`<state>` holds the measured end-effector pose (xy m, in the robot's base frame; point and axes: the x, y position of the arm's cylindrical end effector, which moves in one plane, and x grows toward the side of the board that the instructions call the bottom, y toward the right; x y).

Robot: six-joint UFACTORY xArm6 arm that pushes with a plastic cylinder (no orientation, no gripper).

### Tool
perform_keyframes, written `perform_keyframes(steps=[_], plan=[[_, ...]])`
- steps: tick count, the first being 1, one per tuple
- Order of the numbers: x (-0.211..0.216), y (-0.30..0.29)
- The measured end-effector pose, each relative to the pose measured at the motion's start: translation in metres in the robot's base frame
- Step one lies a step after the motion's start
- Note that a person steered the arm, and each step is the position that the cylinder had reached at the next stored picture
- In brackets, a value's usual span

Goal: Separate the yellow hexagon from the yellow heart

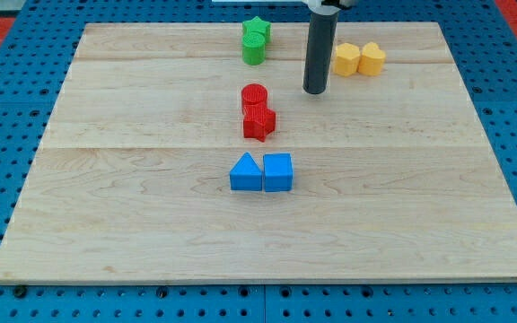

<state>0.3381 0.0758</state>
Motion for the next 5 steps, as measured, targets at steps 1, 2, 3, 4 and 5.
perform_keyframes(steps=[1,2,3,4,5], plan=[[0.000,0.000],[0.002,0.002],[0.004,0.018],[0.004,0.019],[0.004,0.019]])
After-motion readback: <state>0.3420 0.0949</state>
